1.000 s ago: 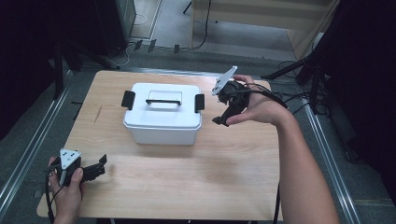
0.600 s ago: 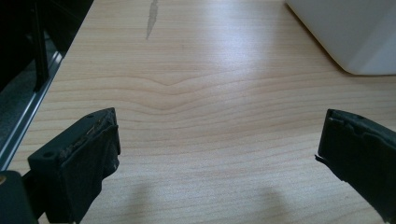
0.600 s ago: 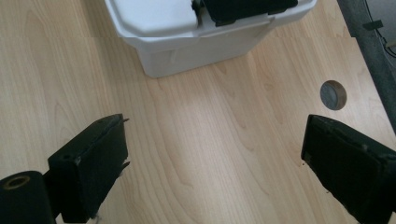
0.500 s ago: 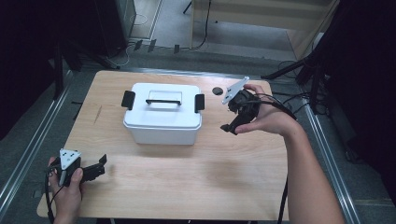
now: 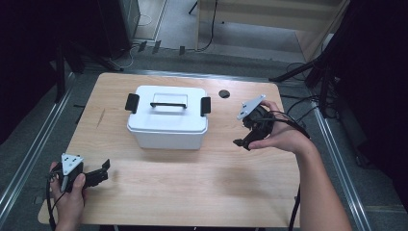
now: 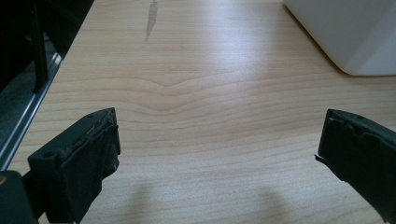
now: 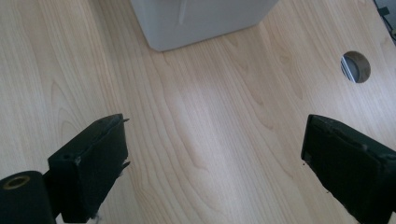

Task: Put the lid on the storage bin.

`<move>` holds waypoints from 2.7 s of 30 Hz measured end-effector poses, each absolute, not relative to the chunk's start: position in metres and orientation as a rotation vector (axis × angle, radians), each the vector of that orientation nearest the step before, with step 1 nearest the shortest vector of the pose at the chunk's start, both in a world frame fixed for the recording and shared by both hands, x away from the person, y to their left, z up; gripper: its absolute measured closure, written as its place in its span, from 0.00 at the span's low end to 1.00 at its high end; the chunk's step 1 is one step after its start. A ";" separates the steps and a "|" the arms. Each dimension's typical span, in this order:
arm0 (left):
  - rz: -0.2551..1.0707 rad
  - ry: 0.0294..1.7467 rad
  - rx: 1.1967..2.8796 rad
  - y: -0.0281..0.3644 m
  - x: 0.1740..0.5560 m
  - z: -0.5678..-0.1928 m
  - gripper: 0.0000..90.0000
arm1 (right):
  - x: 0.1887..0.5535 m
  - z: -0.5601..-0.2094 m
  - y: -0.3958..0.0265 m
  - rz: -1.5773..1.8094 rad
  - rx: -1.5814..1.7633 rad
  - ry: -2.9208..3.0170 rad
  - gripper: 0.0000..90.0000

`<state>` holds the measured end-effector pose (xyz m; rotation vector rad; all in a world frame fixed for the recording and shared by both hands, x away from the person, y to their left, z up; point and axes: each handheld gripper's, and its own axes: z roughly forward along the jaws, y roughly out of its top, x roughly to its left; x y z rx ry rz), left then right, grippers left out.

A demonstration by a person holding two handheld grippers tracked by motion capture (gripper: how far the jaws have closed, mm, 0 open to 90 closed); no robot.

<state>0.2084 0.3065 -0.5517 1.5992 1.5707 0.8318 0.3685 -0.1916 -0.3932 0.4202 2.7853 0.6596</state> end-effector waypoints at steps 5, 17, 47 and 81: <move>0.829 1.572 1.588 0.307 0.208 -0.552 0.00 | 0.365 -0.404 -0.202 0.683 0.465 2.769 0.07; 0.835 1.564 1.593 0.306 0.207 -0.552 0.00 | 0.353 -0.432 -0.216 0.711 0.516 2.728 0.06; 0.845 1.537 1.603 0.305 0.206 -0.551 0.00 | 0.314 -0.486 -0.264 0.842 0.682 2.669 0.01; 0.841 1.544 1.602 0.305 0.206 -0.551 0.00 | 0.264 -0.535 -0.324 1.067 0.922 2.487 0.00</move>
